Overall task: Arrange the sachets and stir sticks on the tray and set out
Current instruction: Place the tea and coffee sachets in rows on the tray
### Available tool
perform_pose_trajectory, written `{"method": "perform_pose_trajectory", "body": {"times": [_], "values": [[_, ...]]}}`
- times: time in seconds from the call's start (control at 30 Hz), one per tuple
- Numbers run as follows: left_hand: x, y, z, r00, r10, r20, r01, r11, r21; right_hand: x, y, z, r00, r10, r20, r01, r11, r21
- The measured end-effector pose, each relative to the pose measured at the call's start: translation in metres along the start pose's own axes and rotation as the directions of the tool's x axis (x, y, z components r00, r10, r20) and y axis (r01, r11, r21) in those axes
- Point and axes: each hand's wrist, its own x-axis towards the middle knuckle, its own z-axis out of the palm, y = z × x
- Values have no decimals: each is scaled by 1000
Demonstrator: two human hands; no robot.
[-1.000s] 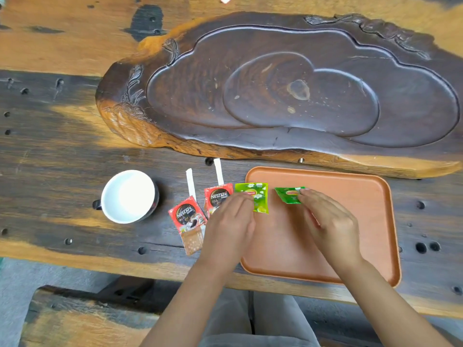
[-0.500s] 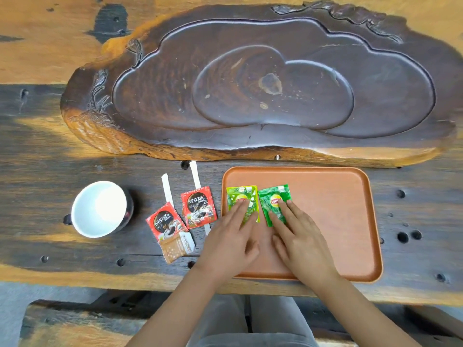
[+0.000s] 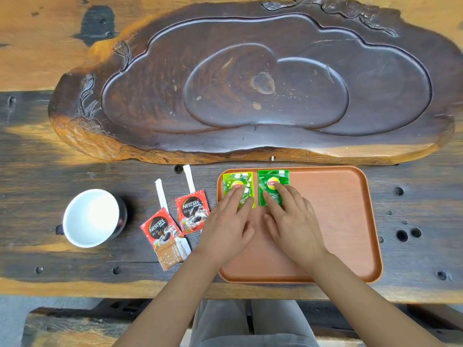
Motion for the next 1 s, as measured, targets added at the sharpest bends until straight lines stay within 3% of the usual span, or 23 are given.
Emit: {"method": "perform_pose_trajectory", "body": {"times": [0.6,0.73,0.9,1.0], "values": [[0,-3,-1,1000,15,-4,-15,1000,-7,0,-4,-6,999,24,30,-25,1000,2],[-8,2,-13,997,22,-79,-28,996,-79,-1,-13,-12,999,42,-14,-41,999,34],[-48,-29,-39,940,-182,-288,123,969,-213,7,-39,-17,989,-118,-91,129,983,132],[-77,-63,-49,912,-300,-280,256,949,-185,20,-65,-14,967,-247,-61,253,960,124]]}}
